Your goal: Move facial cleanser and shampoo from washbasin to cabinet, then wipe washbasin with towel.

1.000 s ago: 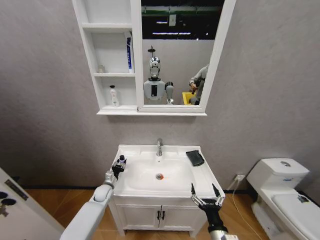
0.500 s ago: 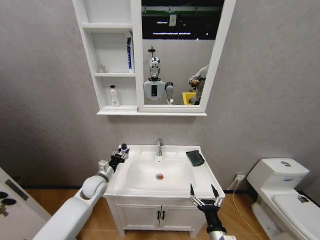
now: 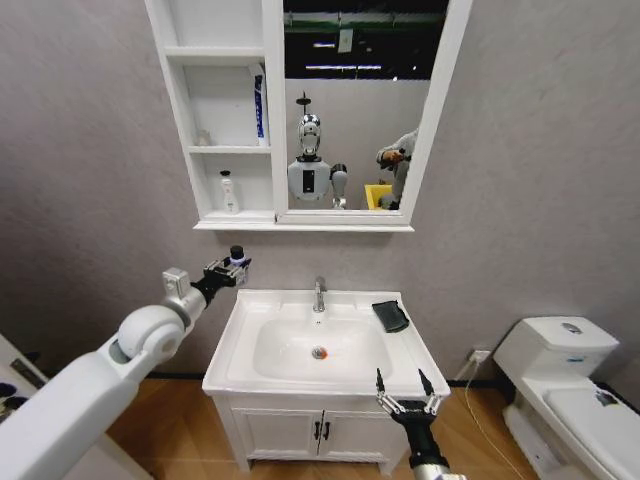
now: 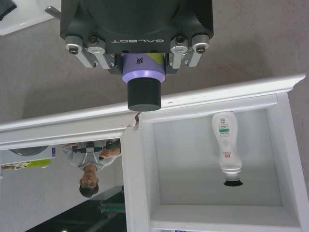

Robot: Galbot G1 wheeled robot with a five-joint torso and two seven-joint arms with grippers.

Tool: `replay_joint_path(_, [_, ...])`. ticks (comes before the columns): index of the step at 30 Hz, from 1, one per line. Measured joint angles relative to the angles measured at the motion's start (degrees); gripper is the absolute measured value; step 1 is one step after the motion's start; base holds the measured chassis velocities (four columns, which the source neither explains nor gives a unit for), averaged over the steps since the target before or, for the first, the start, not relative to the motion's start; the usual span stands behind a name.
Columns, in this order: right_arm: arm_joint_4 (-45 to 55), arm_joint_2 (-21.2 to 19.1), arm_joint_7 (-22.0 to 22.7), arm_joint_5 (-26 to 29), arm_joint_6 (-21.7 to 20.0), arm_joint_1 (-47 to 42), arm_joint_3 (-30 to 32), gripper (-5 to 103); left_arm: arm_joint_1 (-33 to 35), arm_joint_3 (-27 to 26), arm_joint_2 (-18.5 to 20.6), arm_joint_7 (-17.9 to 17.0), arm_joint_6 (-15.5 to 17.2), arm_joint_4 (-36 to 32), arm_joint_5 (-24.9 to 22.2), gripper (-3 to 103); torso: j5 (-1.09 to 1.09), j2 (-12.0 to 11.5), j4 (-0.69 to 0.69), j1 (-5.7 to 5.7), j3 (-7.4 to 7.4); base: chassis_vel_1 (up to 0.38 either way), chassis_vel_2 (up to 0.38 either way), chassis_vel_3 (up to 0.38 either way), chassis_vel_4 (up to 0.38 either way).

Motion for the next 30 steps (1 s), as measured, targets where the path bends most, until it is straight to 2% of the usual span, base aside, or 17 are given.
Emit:
replay_joint_path(1, [0.0,0.0,0.0,0.0,0.0,0.0,0.0,100,0.0,0.0,0.0,0.0,0.0,0.0,0.0,42,0.0,0.0,0.0,0.0,0.0,0.0,0.0,0.0,0.0])
replay_joint_path(3, [-0.13,0.04,0.09,0.04,0.41,-0.27,0.2,100,-4.58,2.28,0.08,-0.21,2.33,1.47,-2.58,42,0.0,0.0,-0.01,0.0,0.0,0.0,0.0,0.0,0.0])
replay_joint_path(6, [-0.23,0.07,0.14,0.09,0.71,-0.28,0.29,100,-8.53,4.66,-0.36,-1.31,3.04,3.14,-4.41,42,0.01,0.0,0.0,0.0,0.0,0.0,0.0,0.0,0.0])
replay_joint_path(11, [-0.21,-0.03,0.18,0.21,0.75,0.11,0.47,100,-16.09,8.45,-3.6,-2.93,4.32,8.91,-5.87,42,0.01,0.0,0.0,0.0,0.0,0.0,0.0,0.0,0.0])
replay_joint_path(12, [-0.21,-0.03,0.18,0.21,0.75,0.11,0.47,100,-16.09,8.45,-3.6,-2.93,4.32,8.91,-5.87,42,0.01,0.0,0.0,0.0,0.0,0.0,0.0,0.0,0.0])
replay_joint_path(15, [0.23,-0.38,0.24,0.49,1.02,0.17,1.17,100,-20.61,10.07,-7.05,-3.02,4.67,14.63,-5.81,42,0.01,0.0,0.0,0.01,0.0,0.0,0.0,0.0,0.0])
replay_joint_path(16, [0.23,-0.38,0.24,0.49,1.02,0.17,1.17,100,-20.61,10.07,-7.05,-3.02,4.67,14.63,-5.81,42,0.01,0.0,0.0,0.01,0.0,0.0,0.0,0.0,0.0])
replay_joint_path(22, [-0.1,-0.94,0.37,1.74,1.42,0.21,2.3,100,-28.33,13.16,-12.85,-2.15,4.97,23.22,-4.92,42,0.02,0.0,-0.01,0.01,0.0,0.0,0.0,0.0,0.0])
replay_joint_path(30, [-0.67,-0.66,0.5,2.28,1.97,0.46,2.63,100,-33.63,16.59,-15.92,0.23,4.56,29.92,-3.55,42,0.01,0.0,0.0,0.01,0.01,0.0,0.0,0.0,0.0])
